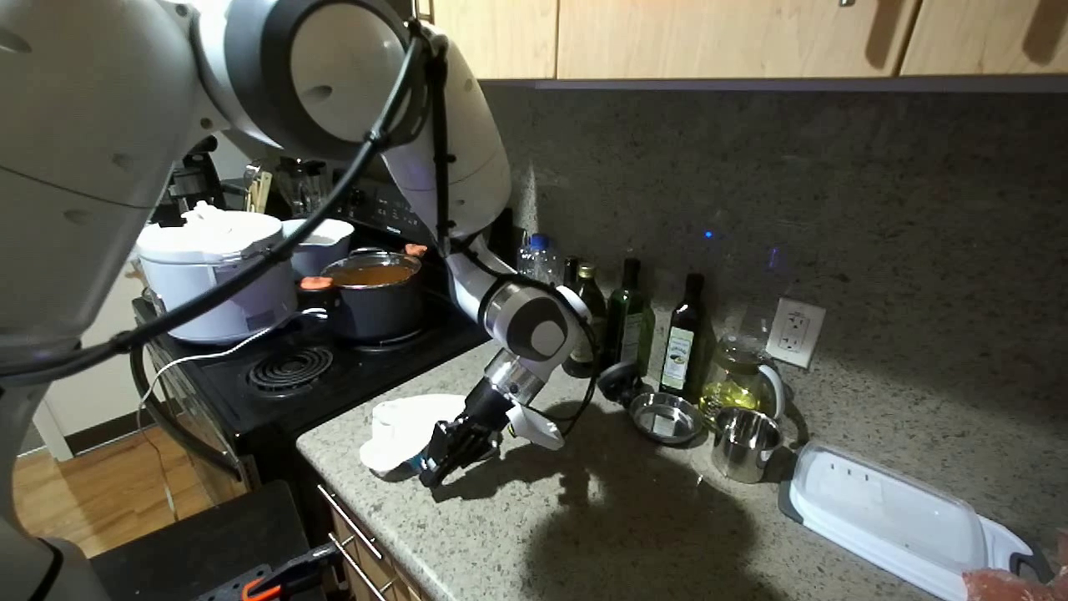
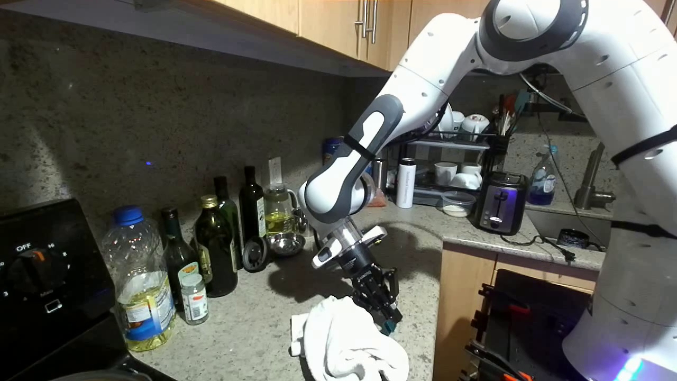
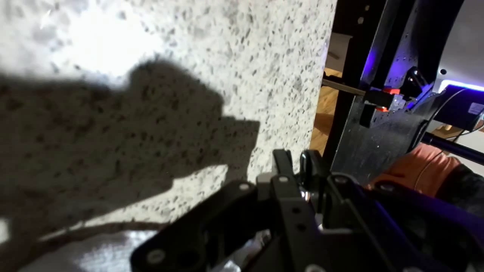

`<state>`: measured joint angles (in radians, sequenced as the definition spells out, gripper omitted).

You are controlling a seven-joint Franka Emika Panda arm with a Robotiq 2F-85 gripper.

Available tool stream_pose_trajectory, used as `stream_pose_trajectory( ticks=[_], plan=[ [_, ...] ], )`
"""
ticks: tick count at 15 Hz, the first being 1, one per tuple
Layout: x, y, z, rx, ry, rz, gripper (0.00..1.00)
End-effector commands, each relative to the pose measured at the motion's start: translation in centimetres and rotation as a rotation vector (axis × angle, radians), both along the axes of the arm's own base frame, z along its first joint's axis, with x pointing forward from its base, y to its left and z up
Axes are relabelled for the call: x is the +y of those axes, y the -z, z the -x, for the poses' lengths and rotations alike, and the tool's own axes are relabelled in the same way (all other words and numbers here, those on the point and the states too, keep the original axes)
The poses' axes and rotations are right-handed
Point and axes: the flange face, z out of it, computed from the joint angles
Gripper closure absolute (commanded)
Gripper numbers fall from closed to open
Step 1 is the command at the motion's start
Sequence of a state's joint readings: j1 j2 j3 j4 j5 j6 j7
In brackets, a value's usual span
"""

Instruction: Put the peg on the cloth

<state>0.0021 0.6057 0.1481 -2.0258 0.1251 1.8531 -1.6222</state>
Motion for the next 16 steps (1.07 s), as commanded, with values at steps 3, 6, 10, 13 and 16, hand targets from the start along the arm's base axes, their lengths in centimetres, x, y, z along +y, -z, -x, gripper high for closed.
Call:
stream_pose_trajectory(
  ticks=[3, 6, 10, 13, 16],
  plan=[
    [1.1, 0.1, -0.5, 0.024, -0.02, 0.021, 0.96],
    [1.6, 0.2, -0.8, 0.024, -0.028, 0.018, 0.96],
    [2.2, 0.1, -1.2, 0.026, -0.041, 0.016, 0.96],
    [2.5, 0.1, -1.3, 0.032, -0.047, 0.013, 0.96],
    [2.6, 0.1, -1.5, 0.036, -0.05, 0.013, 0.96]
  ],
)
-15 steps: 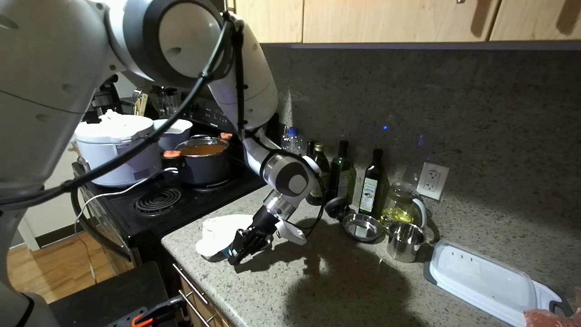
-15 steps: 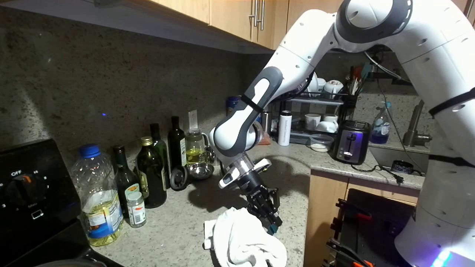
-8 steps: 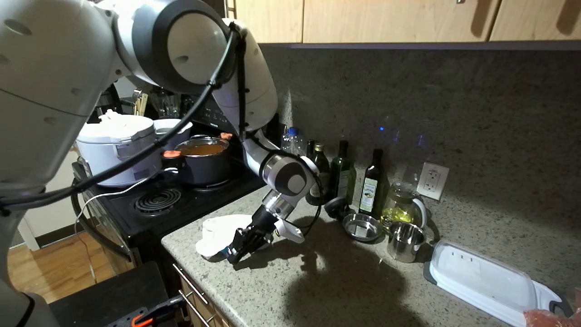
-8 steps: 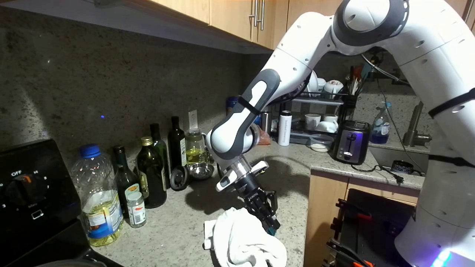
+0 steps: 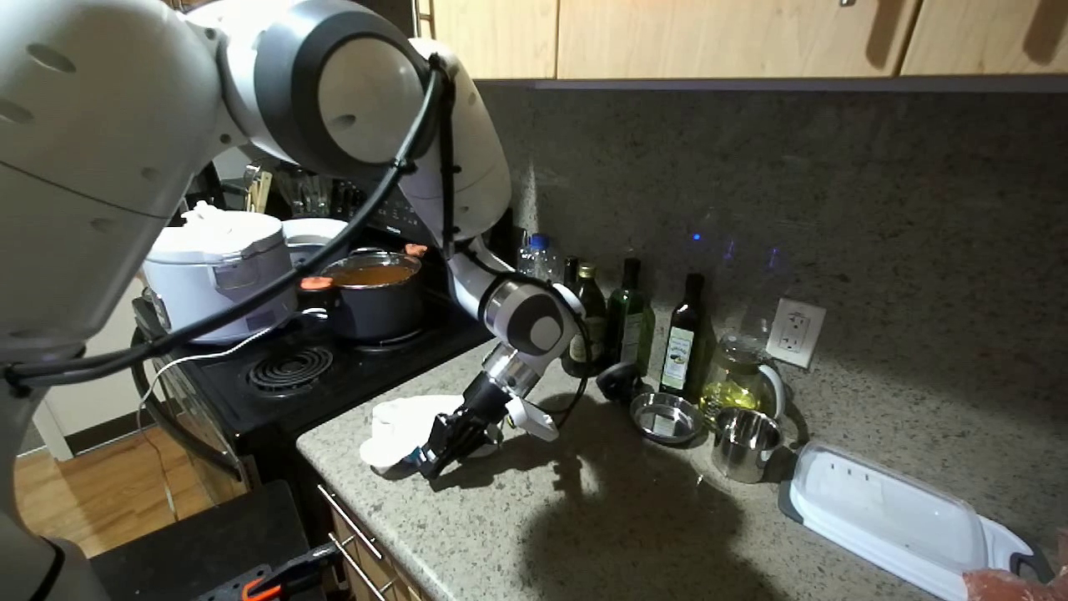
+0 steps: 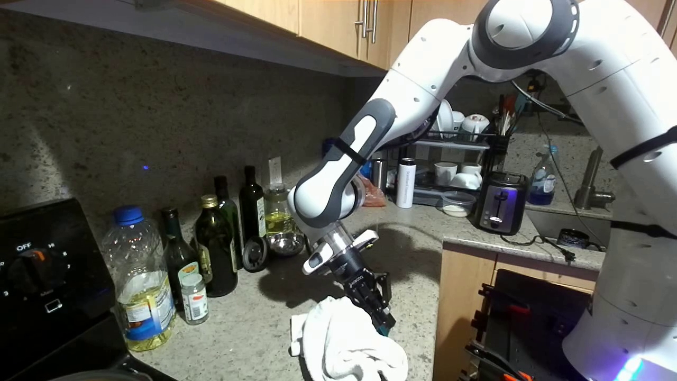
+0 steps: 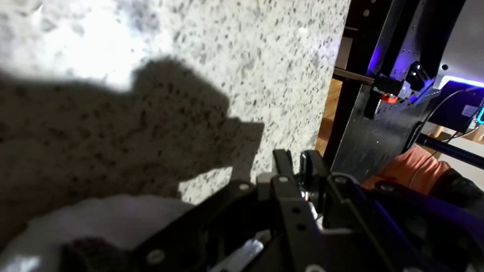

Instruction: Put the peg on the cloth

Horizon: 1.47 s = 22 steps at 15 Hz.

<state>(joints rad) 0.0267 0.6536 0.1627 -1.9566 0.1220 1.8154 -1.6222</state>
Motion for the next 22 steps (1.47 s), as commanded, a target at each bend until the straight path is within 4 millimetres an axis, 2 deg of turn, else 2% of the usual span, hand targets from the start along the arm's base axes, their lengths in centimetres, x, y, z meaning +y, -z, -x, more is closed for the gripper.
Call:
stream_pose_trajectory(
  ticks=[1, 13, 22],
  plan=[
    [0.4, -0.4, -0.5, 0.02, -0.012, 0.029, 0.96],
    [0.7, 0.7, -1.2, 0.053, -0.038, 0.056, 0.96],
    [1.2, -0.1, -1.8, 0.048, -0.05, 0.058, 0.96]
  ],
)
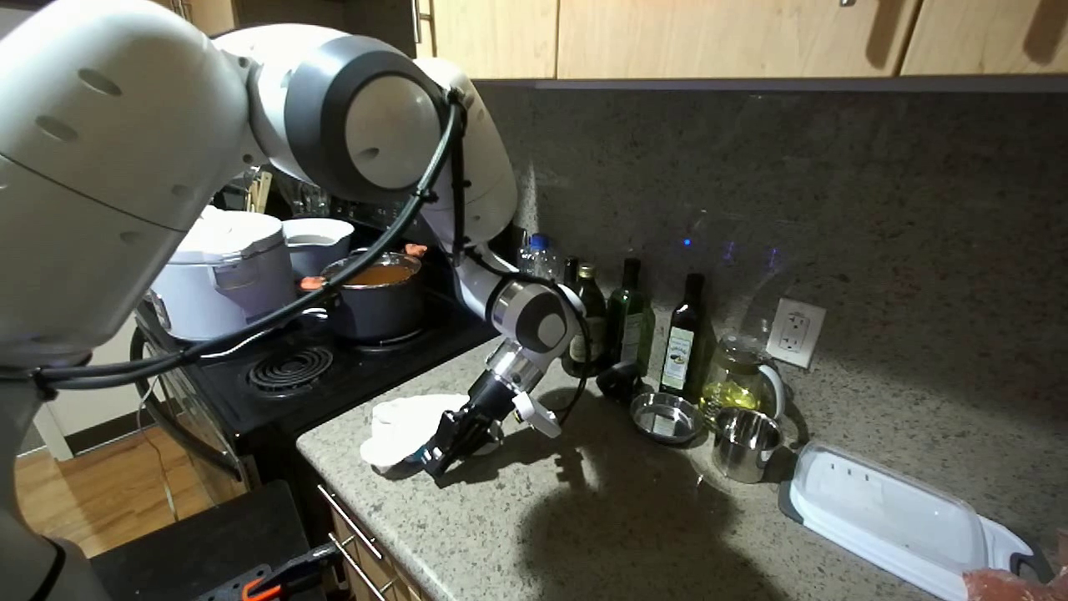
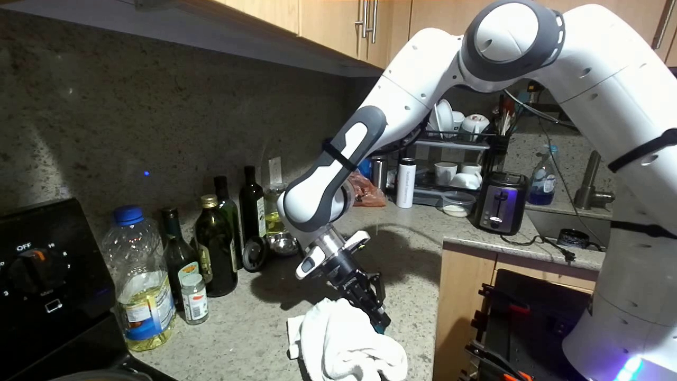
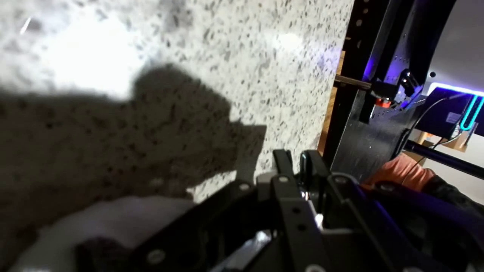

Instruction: Put the peg on the cloth

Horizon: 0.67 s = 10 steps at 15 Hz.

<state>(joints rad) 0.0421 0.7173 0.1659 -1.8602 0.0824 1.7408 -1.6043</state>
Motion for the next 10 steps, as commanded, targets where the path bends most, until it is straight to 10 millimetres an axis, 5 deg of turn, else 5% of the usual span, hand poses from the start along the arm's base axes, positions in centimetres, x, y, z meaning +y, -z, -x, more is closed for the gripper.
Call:
stream_pose_trajectory(
  ticks=[1, 10],
  plan=[
    [0.26, -0.89, -0.38, 0.013, -0.012, 0.036, 0.96],
    [0.6, -1.08, 0.33, 0.104, -0.084, 0.058, 0.96]
  ],
)
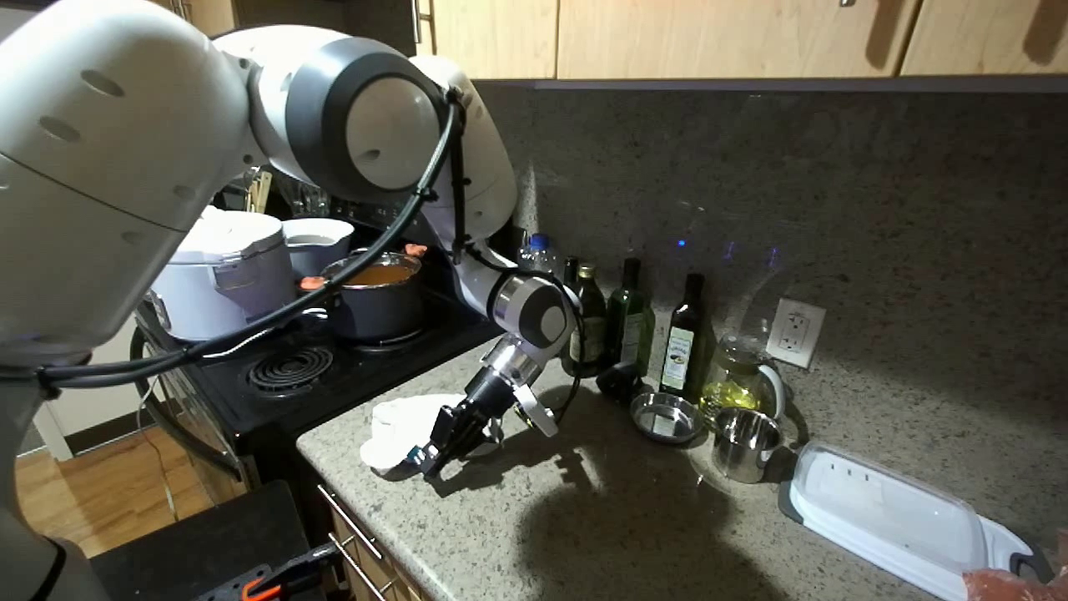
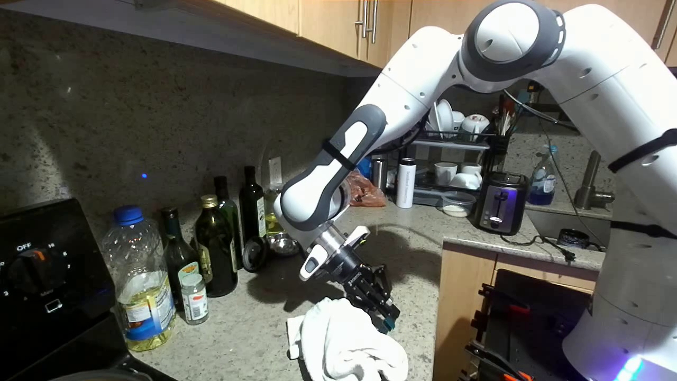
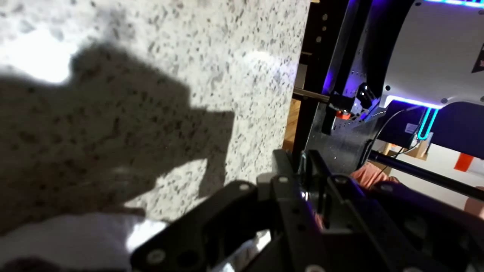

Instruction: Put the peg on the cloth

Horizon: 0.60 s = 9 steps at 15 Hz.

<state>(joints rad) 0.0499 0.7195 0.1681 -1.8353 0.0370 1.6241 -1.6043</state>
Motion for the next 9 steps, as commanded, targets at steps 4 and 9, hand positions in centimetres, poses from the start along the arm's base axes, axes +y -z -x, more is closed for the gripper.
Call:
stream_pose_trajectory(
  ticks=[4, 9],
  plan=[
    [0.97, 0.01, -0.34, 0.021, -0.034, 0.026, 0.96],
    [1.05, 0.6, -0.42, 0.016, -0.055, 0.039, 0.96]
  ],
)
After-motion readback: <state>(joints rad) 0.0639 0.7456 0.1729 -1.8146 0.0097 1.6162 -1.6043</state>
